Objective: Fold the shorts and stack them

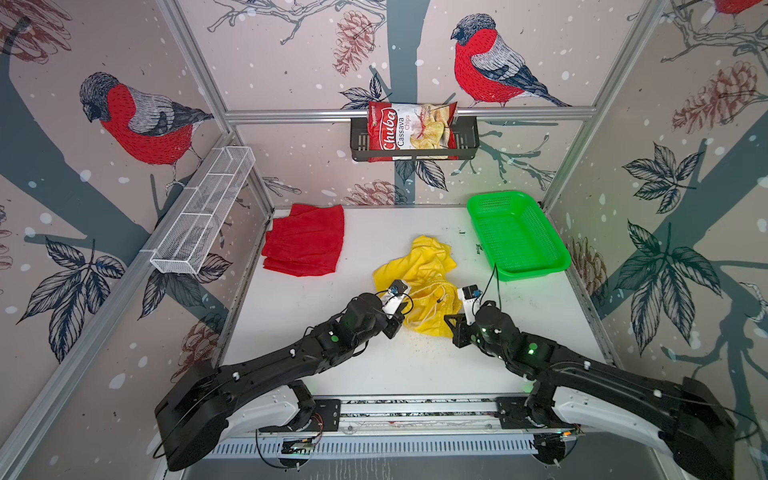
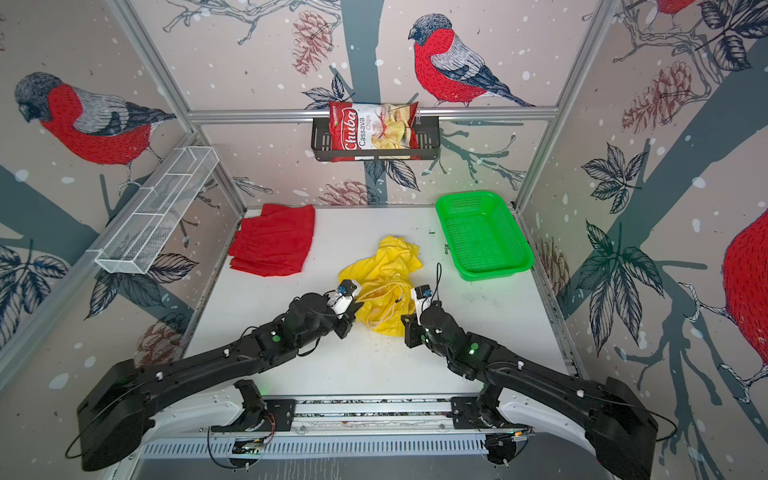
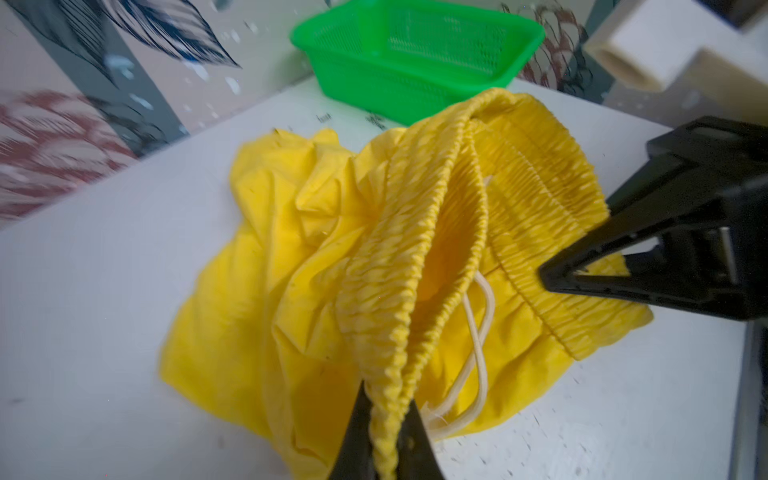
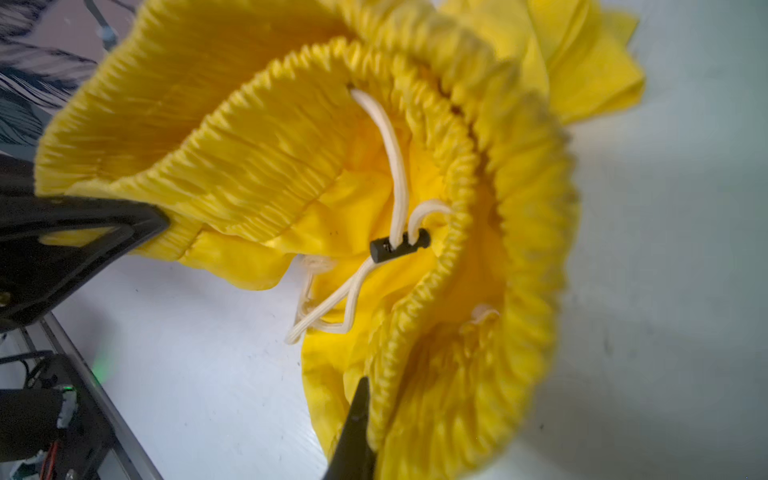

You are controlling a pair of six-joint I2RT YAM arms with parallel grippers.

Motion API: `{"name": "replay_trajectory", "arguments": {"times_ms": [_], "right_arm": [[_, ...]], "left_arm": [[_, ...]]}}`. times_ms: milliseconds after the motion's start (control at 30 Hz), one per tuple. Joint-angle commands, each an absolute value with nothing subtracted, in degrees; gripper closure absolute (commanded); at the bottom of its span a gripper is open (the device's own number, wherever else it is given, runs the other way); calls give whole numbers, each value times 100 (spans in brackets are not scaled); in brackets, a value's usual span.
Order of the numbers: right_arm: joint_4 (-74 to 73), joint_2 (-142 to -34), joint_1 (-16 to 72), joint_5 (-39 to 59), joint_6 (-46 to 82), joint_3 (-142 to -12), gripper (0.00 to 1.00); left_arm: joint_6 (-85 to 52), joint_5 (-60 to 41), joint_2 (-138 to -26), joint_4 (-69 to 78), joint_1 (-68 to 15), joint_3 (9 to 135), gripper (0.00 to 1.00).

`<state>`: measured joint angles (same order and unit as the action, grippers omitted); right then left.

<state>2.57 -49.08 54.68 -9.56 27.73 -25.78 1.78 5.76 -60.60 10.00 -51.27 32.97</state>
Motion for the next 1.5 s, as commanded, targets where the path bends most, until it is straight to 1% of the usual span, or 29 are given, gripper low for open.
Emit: {"name": "replay_trajectory", "arguments": {"times_ms": [0, 67, 167, 333, 400, 533, 633, 700, 800, 833, 933, 1100, 1167, 1333, 1467], "right_arm": [[1353, -4480, 5318, -1534, 1422, -3193, 100], [1582, -4164, 4926, -1249, 650, -3748, 100], [2002, -4127, 4451, -1161, -243, -4795, 100], [2931, -4544, 4381, -751, -1929, -6239, 100], [3373, -4786, 4398, -907, -2506, -6672, 100], [4183, -5414, 4624, -2058, -3215, -7588, 100], [4434, -5728, 4880, -2500, -3636, -8220, 100], [4427, -5807, 5001, -2438, -3832, -8633, 100], [4113, -5664, 5014, -1716, -3954, -9168, 100], [3972, -5575, 5017, -1452, -3977, -9259, 100], [3800, -5401, 5027, -1090, -4171, -9267, 100], [4271, -5436, 5026, -929, -4297, -9171, 100], [4527, -5481, 5025, -720, -4291, -9205, 100], [5410, -5904, 5027, -12, -4091, -9794, 100], [5753, -6298, 5017, 276, -4079, -10072, 100]], "left_arm": [[816, 1506, -5682, -70, -4997, 3939, 100], [1153, 1699, -5502, -576, -4796, 4513, 100], [1612, 1985, -5415, -1264, -4562, 5358, 100], [2253, 2572, -5441, -2042, -4429, 6555, 100], [2480, 2763, -5394, -2204, -4425, 6921, 100], [2911, 3235, -5190, -2338, -4430, 7524, 100], [3272, 3484, -5015, -2348, -4428, 7875, 100], [3483, 3621, -4928, -2377, -4428, 8067, 100], [3633, 3829, -4815, -2474, -4423, 8298, 100], [3637, 3868, -4770, -2531, -4429, 8365, 100], [3629, 3942, -4599, -2612, -4430, 8405, 100], [3664, 4087, -4306, -2547, -4430, 8335, 100], [3702, 4092, -4254, -2539, -4429, 8328, 100], [3950, 4207, -4245, -2436, -4432, 8328, 100], [4382, 4503, -4327, -2039, -4430, 8345, 100]]}}
